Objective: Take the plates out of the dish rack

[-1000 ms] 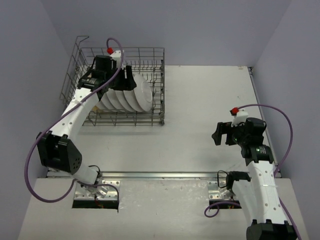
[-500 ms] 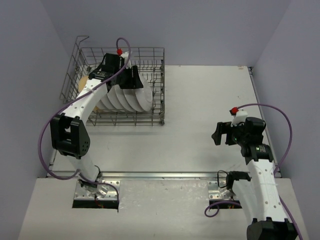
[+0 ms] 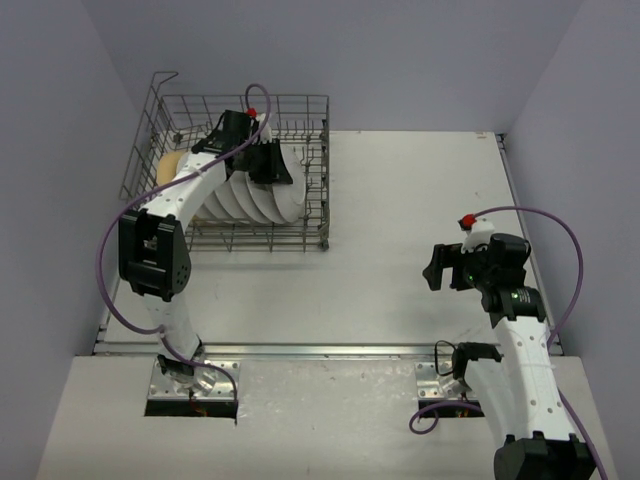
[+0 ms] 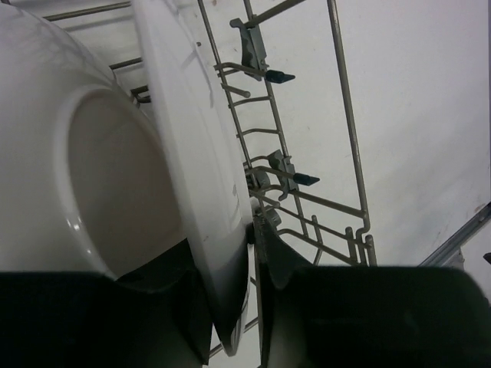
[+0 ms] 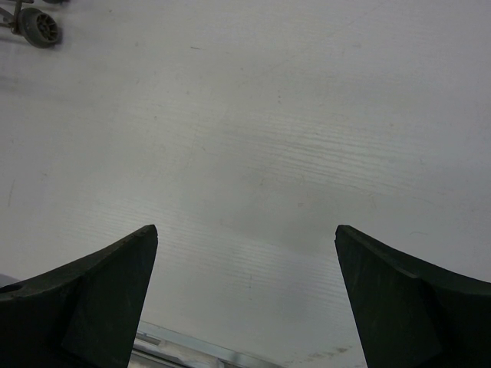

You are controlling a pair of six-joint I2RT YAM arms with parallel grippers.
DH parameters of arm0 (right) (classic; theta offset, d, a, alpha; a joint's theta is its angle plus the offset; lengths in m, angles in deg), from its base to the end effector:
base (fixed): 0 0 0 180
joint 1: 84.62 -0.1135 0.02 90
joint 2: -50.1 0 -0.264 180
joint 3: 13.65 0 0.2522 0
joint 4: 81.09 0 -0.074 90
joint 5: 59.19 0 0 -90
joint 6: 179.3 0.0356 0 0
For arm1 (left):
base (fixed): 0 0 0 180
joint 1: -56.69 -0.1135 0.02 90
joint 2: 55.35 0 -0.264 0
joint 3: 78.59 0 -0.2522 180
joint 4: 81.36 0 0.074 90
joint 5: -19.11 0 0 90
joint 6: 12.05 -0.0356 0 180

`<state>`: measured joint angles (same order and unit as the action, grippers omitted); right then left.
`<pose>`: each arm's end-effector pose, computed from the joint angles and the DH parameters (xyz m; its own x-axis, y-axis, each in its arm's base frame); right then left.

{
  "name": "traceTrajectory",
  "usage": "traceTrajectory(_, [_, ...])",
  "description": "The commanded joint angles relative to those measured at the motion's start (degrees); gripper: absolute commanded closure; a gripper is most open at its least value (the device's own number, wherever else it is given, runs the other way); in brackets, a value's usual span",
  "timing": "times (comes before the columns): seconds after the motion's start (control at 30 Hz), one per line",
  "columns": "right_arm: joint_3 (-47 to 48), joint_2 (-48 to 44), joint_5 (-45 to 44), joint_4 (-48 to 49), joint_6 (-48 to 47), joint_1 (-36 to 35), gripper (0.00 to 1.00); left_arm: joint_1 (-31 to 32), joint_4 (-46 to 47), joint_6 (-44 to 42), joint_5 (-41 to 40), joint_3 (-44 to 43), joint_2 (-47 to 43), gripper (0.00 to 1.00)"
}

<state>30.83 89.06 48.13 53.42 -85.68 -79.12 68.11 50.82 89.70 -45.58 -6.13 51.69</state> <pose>0.1488 -0.0037 0.2344 -0.6467 0.1228 -0.7528 -0.0950 0.9663 0.2393 0.4102 -0.0984 0.2901 -0.7998 -0.0263 -0.5997 0.3066 0.8410 -0.4458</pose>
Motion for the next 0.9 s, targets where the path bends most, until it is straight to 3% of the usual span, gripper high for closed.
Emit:
traceTrajectory(0.0, [0.13,-0.03,1.49,2.64,-0.44,0.2,0.01,0.37,1.0,-0.24,1.03,-1.4,-1.64,0.88])
traceTrajectory(0.13, [0.13,-0.23,1.69,2.62,-0.45,0.15,0.01,0.35,1.48,0.89,4.27,-0.85,-3.6,1.0])
traceTrajectory(0.47, [0.22,-0.97,1.67,2.37,-0.43,0.22,0.01,-1.53,1.8,2.24,9.57,-2.47,-9.13,1.0])
traceTrajectory(0.67, [0.52,-0.31,1.93,2.09,-0.08,0.22,0.01,-3.83,4.02,4.27,12.13,-8.28,-12.32,1.0])
traceTrajectory(0.77, [1.34,-0.5,1.46,1.59,0.49,0.13,0.01,-3.06,6.02,-0.09,10.35,-9.06,-16.05,1.0])
traceTrajectory(0.87, [3.34,-0.05,2.1,-0.27,1.36,0.22,0.01,0.84,7.73,-11.27,1.42,-6.79,-22.24,1.0])
